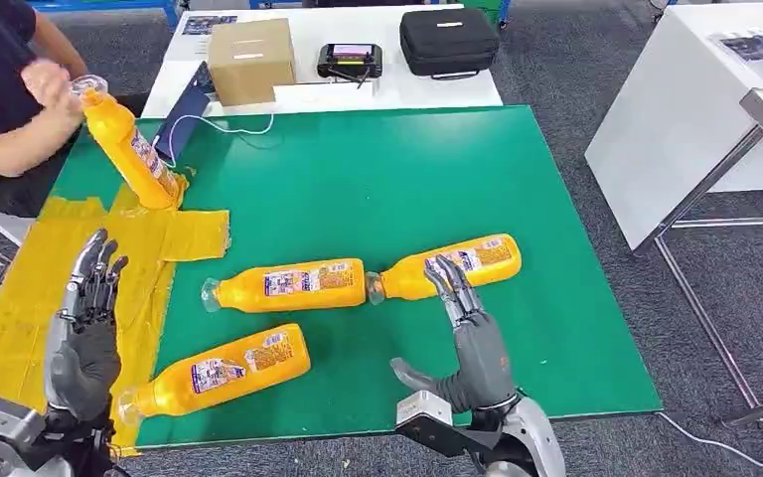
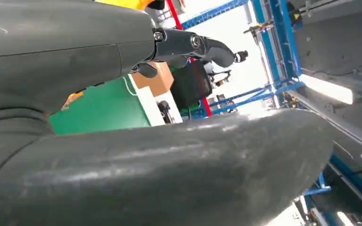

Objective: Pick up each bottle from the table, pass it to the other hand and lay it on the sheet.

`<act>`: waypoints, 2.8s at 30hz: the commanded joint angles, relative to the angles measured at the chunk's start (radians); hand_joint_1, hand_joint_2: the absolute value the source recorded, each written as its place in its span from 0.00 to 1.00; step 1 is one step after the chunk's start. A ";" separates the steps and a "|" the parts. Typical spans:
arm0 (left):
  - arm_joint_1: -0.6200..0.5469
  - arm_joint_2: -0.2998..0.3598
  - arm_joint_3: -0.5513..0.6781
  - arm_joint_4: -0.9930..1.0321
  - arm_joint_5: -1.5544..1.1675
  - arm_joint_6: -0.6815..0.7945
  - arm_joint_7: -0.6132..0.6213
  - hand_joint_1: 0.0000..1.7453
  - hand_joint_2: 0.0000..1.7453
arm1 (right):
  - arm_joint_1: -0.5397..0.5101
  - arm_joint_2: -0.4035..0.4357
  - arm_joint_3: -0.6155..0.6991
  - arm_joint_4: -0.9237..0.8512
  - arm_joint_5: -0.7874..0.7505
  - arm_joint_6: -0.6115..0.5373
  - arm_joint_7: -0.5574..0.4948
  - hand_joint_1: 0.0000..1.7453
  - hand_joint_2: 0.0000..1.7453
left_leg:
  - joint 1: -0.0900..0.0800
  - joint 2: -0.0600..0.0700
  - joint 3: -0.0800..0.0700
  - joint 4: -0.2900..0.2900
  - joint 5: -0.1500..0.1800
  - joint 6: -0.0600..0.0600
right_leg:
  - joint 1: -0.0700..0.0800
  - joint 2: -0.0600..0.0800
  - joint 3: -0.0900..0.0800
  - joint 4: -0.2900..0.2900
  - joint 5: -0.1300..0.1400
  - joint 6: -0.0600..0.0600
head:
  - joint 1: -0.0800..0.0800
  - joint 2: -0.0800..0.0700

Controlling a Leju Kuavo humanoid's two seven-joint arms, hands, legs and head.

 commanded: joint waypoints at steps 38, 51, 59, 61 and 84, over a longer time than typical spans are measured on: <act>-0.034 -0.007 -0.042 0.043 0.084 -0.046 0.001 0.00 0.00 | 0.040 -0.037 -0.023 -0.109 -0.139 -0.022 -0.086 0.00 1.00 | 0.002 -0.013 0.000 0.001 0.001 -0.001 | 0.000 -0.002 0.001 -0.001 -0.002 -0.004 | 0.000 0.000; 0.009 0.023 0.003 0.033 0.114 -0.030 0.005 0.00 0.00 | -0.040 0.003 0.027 -0.032 -0.145 0.015 -0.079 0.00 1.00 | 0.002 -0.002 0.003 0.000 0.000 -0.002 | 0.001 0.007 0.001 0.000 0.000 -0.004 | 0.000 0.000; 0.025 0.026 0.155 0.059 0.145 -0.093 -0.031 0.00 0.00 | -0.267 0.094 0.134 0.153 -0.161 0.036 -0.040 0.00 1.00 | 0.002 0.004 0.002 -0.001 0.002 -0.002 | 0.001 0.010 -0.001 0.000 0.002 -0.005 | 0.000 0.000; 0.020 0.019 0.161 0.059 0.139 -0.106 -0.031 0.00 0.00 | -0.264 0.094 0.140 0.152 -0.164 0.031 -0.033 0.00 1.00 | 0.002 0.000 0.003 -0.001 0.002 -0.002 | 0.001 0.008 0.000 -0.001 0.001 -0.005 | 0.000 0.000; -0.003 0.014 0.140 0.082 0.114 -0.137 -0.020 0.00 0.00 | -0.264 0.105 0.151 0.172 -0.154 -0.021 -0.032 0.00 1.00 | 0.002 -0.003 0.004 -0.001 0.002 -0.002 | 0.001 0.007 0.002 -0.001 0.001 -0.004 | 0.000 0.000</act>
